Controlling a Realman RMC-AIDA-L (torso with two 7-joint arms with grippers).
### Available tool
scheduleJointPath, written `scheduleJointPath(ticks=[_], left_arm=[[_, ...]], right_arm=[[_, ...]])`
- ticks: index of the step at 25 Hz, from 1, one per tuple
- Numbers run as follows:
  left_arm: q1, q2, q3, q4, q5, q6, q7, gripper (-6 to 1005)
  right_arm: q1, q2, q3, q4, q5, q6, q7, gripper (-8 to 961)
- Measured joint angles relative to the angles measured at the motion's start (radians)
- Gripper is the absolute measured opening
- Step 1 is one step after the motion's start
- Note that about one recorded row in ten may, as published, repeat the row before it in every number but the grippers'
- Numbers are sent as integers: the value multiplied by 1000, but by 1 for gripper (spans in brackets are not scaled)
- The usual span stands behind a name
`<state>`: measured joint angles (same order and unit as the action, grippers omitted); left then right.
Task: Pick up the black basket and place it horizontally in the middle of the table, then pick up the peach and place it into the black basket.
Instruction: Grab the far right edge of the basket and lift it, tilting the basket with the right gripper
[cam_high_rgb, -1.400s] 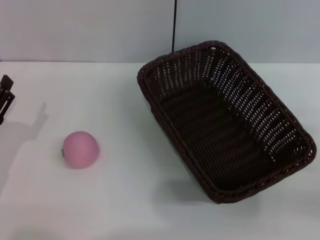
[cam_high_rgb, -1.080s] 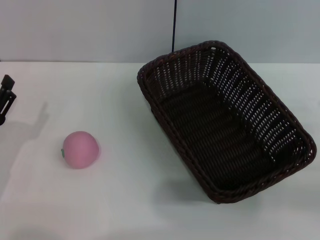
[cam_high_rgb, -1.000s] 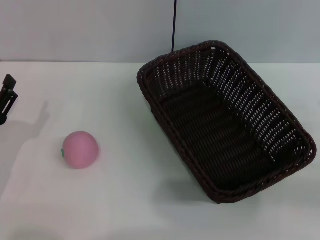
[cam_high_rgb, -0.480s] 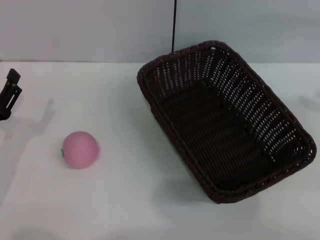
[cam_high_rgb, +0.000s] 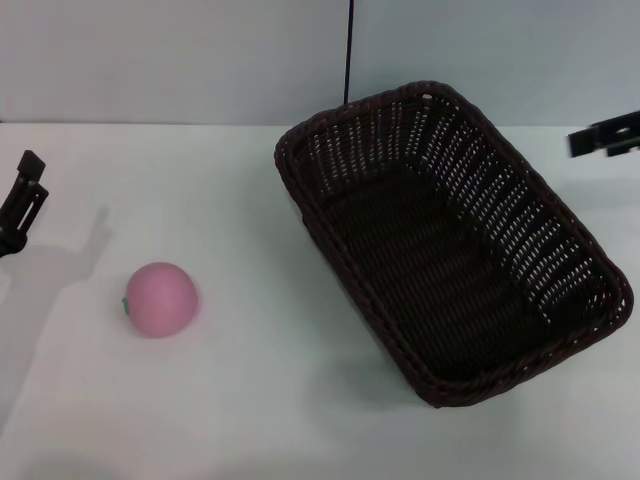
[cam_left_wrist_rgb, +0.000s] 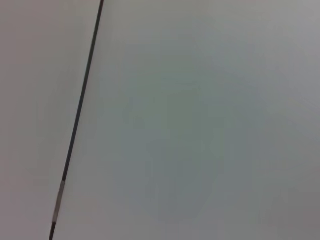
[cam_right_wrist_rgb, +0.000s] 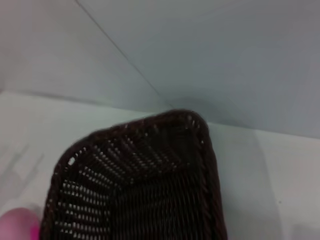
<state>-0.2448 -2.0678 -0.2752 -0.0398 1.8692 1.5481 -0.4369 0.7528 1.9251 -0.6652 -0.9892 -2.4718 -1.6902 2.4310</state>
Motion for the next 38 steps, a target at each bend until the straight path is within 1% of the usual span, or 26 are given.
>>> scheduleJointPath(ticks=[1,2,3,4,7,8,9,10,12,13,14,17,18,23,28,31,33,34,37,38], left_arm=[[2,0,-1,-1,0,3,0,791],[4,0,-1,-1,0,6,-1,791],[6,0,-1,-2,0,9,-4,791],[6,0,-1,-2,0,9,-4,790],[8,0,3,-6,0,10,-7,789],[10,0,2,-11,0,10,-5,789],[10,0,2,-11,0,10,-5,789],[10,1,1,-12,1,10,-3,789],[11,1,-1,-12,0,13,-2,788],[10,2,-1,-12,-1,16,-4,788],[10,2,-1,-12,-1,16,-4,788],[9,3,-2,-12,-2,27,-4,787],[8,3,-3,-12,-3,31,-2,787],[5,3,-5,-12,-4,29,0,786],[5,3,-11,-12,-7,26,0,784],[6,3,-15,-12,-7,25,0,783],[10,3,-27,-12,-7,22,-1,783],[10,3,-27,-12,-7,22,-1,783],[11,2,-28,-12,-7,17,-1,782],[12,2,-29,-12,-7,8,-1,782]], right_arm=[[0,0,0,0,0,0,0,752],[11,7,-27,26,-6,24,4,752],[29,13,-80,74,-8,69,12,752],[29,13,-80,74,-8,69,12,752],[54,24,-151,137,-20,131,30,751],[60,38,-180,150,-36,164,39,751],[60,38,-180,150,-36,164,39,739],[62,50,-197,152,-50,181,45,726],[64,67,-213,147,-80,200,56,702],[68,83,-219,142,-120,218,65,689],[68,83,-219,142,-120,218,65,677],[71,98,-229,136,-138,231,64,640],[67,105,-246,122,-139,235,61,628],[58,114,-259,87,-139,251,60,566],[50,116,-262,57,-132,277,33,320],[44,118,-262,31,-128,264,4,232],[41,123,-262,7,-119,239,-31,173],[41,123,-262,7,-119,239,-31,175],[47,123,-263,-25,-101,170,-108,182],[42,124,-263,-74,-69,115,-205,184]])
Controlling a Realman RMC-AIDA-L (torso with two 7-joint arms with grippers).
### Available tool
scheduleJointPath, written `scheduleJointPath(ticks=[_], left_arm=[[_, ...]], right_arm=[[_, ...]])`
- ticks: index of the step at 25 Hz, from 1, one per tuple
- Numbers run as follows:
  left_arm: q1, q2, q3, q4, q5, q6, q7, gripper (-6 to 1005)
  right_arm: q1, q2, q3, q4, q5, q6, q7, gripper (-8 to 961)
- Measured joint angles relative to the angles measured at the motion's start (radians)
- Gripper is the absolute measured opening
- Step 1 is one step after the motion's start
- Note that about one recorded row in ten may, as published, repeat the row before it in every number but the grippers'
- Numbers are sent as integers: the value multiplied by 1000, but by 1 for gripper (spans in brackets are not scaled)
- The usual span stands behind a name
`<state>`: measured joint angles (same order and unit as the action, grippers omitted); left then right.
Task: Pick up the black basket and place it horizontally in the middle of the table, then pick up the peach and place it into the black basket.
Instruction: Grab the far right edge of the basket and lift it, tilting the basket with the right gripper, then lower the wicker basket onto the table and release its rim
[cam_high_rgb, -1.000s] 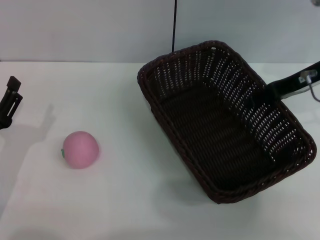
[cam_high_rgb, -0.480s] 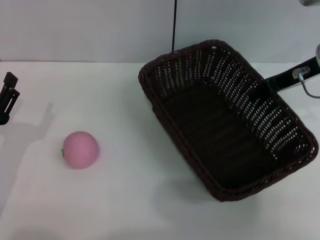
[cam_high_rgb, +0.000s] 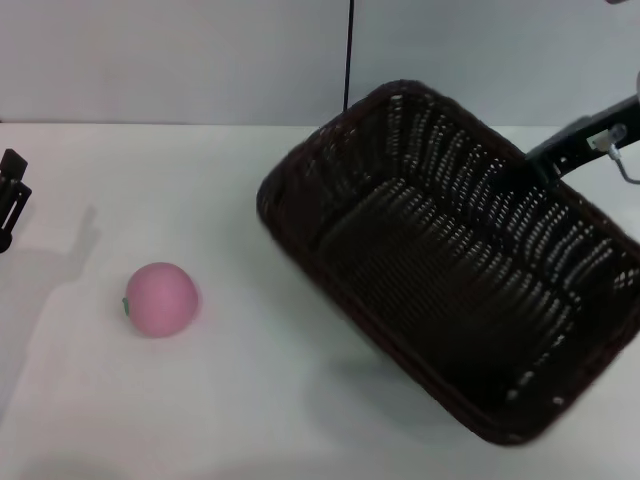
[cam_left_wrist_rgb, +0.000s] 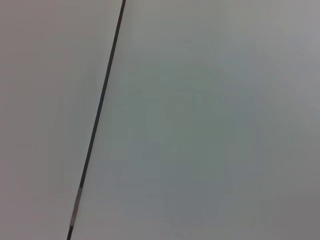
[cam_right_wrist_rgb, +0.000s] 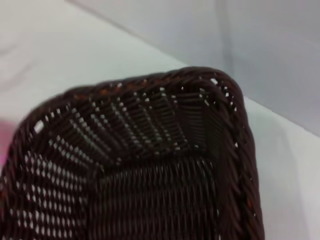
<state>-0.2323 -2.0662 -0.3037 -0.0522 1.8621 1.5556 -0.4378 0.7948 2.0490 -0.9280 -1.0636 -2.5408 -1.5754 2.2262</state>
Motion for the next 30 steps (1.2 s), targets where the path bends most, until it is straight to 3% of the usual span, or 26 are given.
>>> scheduleJointPath(ticks=[6,9,13,20,24,30], left_arm=[[5,-1,1,0,3,-5,0,780],[19,-2,4,0,5,0,1,780],[36,-3,20,-11,8,10,1,778],[55,-2,90,-15,8,39,4,777],[56,-3,99,-16,8,36,4,776],[52,-3,103,-24,8,19,4,774]], right_arm=[[-15,4,-28,-142,62,-83,-276,198],[-1,4,-37,-146,66,-79,-342,204],[40,8,-56,-96,71,-46,-425,213],[112,23,-125,125,78,163,-544,229],[134,24,-143,190,114,215,-598,238],[159,26,-282,244,209,294,-633,252]])
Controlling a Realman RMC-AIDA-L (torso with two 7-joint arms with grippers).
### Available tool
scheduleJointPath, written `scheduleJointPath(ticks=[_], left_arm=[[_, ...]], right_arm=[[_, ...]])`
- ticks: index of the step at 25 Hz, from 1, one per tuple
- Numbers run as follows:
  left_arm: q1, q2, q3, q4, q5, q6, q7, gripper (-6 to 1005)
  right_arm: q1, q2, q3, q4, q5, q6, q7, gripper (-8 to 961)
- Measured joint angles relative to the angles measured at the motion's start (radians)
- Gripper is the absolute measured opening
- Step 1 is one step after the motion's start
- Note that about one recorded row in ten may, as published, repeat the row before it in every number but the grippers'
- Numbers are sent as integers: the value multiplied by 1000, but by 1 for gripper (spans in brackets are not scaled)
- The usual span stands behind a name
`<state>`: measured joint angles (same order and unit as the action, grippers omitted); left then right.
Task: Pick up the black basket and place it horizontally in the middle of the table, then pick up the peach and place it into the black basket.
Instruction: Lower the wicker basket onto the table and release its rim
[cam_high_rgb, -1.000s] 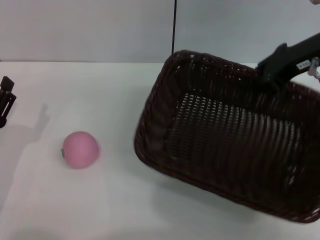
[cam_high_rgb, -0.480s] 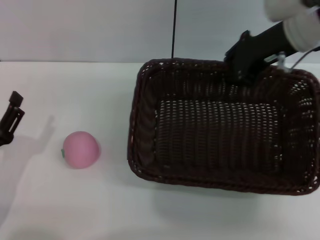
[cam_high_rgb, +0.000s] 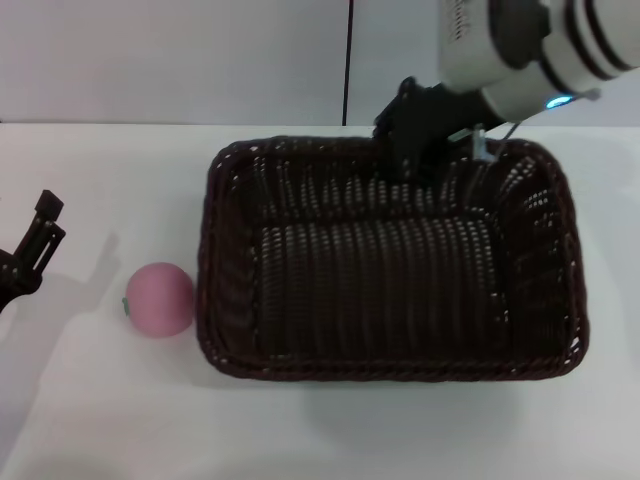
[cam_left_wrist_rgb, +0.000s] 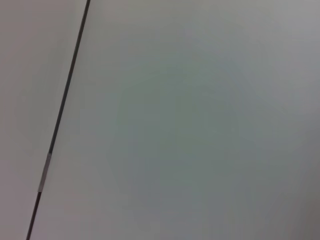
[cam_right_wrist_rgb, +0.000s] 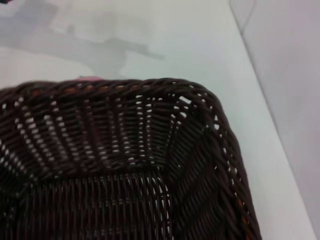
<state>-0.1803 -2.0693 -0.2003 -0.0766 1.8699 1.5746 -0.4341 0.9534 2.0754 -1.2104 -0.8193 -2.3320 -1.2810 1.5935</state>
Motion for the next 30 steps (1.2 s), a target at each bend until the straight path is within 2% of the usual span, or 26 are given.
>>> scheduleJointPath(ticks=[5,10,14,20,25,30], left_arm=[[0,0,1,0,0,-16,0,773],[-1,0,2,0,0,-40,0,772],[-3,0,2,0,0,-45,0,771],[-15,0,3,-1,0,-60,0,769],[-21,3,7,-3,0,-52,-11,768],[-20,5,7,-3,0,-49,-12,767]], right_arm=[[18,6,-85,84,18,98,0,263],[-5,8,-138,67,43,116,-5,274],[-24,9,-139,35,61,119,-14,283],[-64,5,-138,4,178,116,-112,297],[-97,4,-138,-37,188,86,-109,308],[-138,6,-139,-92,197,68,-110,500]])
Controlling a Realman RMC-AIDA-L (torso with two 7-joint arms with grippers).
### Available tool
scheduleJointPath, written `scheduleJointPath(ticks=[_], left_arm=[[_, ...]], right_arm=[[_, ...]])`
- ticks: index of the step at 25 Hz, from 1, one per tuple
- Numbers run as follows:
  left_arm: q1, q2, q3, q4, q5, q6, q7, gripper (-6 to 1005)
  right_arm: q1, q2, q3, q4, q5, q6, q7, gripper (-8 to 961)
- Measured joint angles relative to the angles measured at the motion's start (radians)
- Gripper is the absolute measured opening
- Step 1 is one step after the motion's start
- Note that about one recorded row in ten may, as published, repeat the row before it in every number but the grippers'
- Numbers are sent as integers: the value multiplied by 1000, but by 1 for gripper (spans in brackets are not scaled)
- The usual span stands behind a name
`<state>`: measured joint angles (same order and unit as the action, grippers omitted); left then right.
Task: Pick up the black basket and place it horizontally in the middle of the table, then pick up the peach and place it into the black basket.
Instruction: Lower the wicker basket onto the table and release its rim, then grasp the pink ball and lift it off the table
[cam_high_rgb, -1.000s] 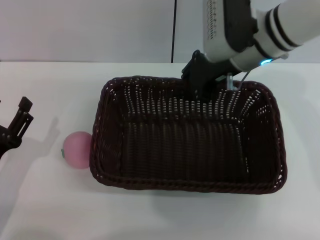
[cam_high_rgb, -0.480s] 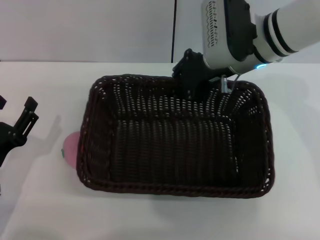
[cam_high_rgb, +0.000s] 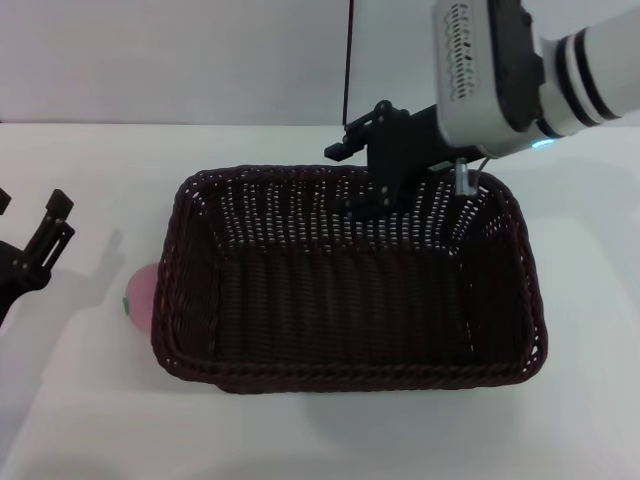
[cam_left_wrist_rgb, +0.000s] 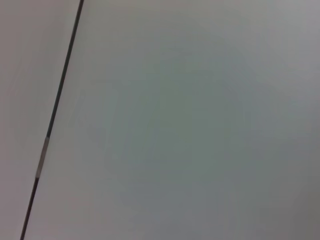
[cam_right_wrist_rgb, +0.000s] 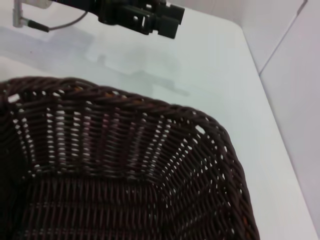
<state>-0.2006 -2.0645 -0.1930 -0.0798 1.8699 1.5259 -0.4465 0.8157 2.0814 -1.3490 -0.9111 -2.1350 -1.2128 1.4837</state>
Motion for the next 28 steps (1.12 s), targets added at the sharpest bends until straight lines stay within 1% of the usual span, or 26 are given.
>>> scheduleJointPath(ticks=[1,4,5,6,7,8,9,10,11,12,13,14,15,16,18,19,20,21,23,24,25,26,28], left_arm=[[1,1,6,4,0,5,-3,766],[2,3,24,14,1,5,-24,766],[2,4,50,35,2,8,-49,766],[2,4,50,35,2,8,-49,765],[2,5,84,66,3,17,-80,765],[1,6,143,125,3,36,-133,765],[1,6,143,125,3,36,-133,765],[0,7,259,245,3,76,-230,764],[0,7,259,245,3,76,-230,764],[-1,7,362,347,3,94,-314,764],[-1,7,406,389,3,97,-349,763],[-1,7,406,389,3,97,-349,763],[-1,7,480,444,3,85,-396,763],[-4,5,543,480,3,56,-415,763],[-12,4,597,500,3,23,-421,762],[-12,4,597,500,3,23,-421,762],[-27,3,646,503,3,-26,-418,762],[-34,3,672,503,3,-51,-415,761],[-36,3,678,503,3,-56,-415,761],[-41,3,700,503,3,-75,-413,761],[-51,3,749,503,2,-107,-412,760],[-54,3,763,504,2,-118,-411,760],[-56,2,774,504,2,-129,-411,760]], right_arm=[[-16,0,1,-25,4,-15,0,538],[-79,-2,25,-132,33,-77,11,559],[-140,-3,53,-220,77,-124,29,566],[-140,-3,53,-220,77,-124,29,573],[-182,-4,64,-278,108,-147,43,581],[-227,-4,73,-336,139,-162,56,588],[-276,-4,78,-390,173,-173,67,595],[-397,0,86,-506,260,-182,82,602],[-397,0,86,-506,260,-182,82,609],[-446,3,91,-536,306,-185,83,616],[-493,5,99,-557,358,-190,83,616],[-541,6,111,-565,415,-201,83,615],[-616,7,143,-542,545,-243,76,615],[-616,7,143,-542,545,-243,76,615],[-663,4,177,-476,663,-295,51,614],[-683,3,192,-434,730,-328,28,613],[-721,1,210,-345,850,-383,-38,613],[-721,1,210,-345,850,-383,-38,613],[-752,1,217,-275,951,-428,-101,612],[-765,0,218,-241,989,-445,-130,612],[-782,0,222,-183,1051,-474,-176,612],[-782,0,222,-183,1051,-474,-176,612],[-785,0,237,-135,1081,-499,-195,611]])
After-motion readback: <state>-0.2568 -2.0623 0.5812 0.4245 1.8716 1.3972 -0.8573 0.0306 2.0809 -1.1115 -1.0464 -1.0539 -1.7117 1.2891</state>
